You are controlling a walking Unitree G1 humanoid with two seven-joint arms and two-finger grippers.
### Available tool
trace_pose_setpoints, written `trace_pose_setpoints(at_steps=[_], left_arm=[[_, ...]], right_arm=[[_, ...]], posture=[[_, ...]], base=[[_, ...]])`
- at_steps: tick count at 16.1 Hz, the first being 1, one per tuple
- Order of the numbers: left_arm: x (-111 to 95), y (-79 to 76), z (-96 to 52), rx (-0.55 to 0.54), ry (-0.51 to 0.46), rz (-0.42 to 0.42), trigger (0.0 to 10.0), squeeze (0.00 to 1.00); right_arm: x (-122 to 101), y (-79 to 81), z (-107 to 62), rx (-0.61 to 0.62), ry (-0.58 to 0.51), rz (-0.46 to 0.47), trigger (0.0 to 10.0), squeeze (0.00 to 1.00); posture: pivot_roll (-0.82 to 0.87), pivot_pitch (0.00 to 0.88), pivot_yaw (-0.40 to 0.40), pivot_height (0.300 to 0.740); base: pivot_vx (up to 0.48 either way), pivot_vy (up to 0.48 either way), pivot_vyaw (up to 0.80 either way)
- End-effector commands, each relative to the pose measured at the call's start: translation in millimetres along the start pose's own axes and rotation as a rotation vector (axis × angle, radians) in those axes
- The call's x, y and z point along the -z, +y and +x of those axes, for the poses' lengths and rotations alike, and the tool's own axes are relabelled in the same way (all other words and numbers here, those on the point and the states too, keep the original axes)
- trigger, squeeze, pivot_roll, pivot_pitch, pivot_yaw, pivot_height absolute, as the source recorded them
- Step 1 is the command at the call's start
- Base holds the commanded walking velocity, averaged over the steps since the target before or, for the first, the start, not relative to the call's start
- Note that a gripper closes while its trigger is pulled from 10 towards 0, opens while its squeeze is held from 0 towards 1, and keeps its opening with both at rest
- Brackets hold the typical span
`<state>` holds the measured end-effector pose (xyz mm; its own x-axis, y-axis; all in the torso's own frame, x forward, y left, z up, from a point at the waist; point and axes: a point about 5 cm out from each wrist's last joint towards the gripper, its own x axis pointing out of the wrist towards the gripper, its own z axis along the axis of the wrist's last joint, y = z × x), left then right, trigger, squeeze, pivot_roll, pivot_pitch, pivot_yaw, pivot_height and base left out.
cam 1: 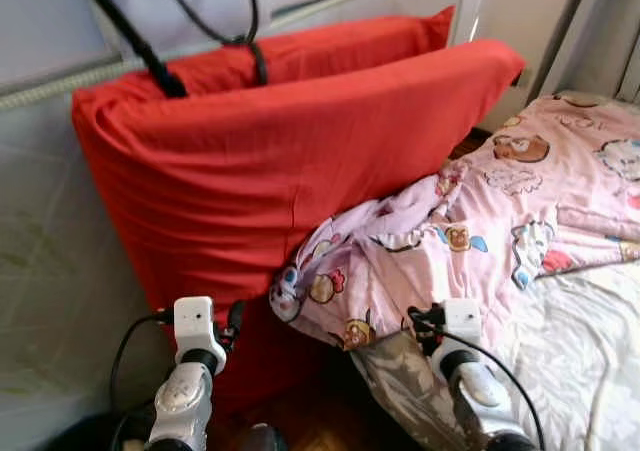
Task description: Clean up the room
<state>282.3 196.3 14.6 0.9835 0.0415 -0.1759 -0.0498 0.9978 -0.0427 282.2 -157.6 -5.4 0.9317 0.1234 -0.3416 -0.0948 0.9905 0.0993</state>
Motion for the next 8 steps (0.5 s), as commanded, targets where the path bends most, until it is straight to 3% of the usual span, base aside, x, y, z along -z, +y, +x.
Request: trace_pose_setpoints(at_steps=[1,6,8], left_arm=[[-0.4,7.6,-0.2,-0.024,0.008,-0.004,10.0,0.00],[-0.9,8.0,0.1,-0.025,0.005,-0.005,10.0,0.00],[-2.2,7.9,0.5,-0.023,-0.003,-0.003,10.0,0.00]], right_arm=[[-0.2,5.2,2.2,-0.007,0.012,0.012,10.0,0.00],[3.5,-0.3,2.6,0.045,0.065,0.051,10.0,0.00],[5.3,-3.8,3.1,0.085,0.094,0.128,10.0,0.00]], posture=[[-0.08,0.010,0.052,0.630],[-0.07,0.020,0.053,0.630],[-0.07,0.032,0.054,0.630]], base=[[0.274,0.000,0.00],[0.267,0.000,0.00],[0.000,0.000,0.00]])
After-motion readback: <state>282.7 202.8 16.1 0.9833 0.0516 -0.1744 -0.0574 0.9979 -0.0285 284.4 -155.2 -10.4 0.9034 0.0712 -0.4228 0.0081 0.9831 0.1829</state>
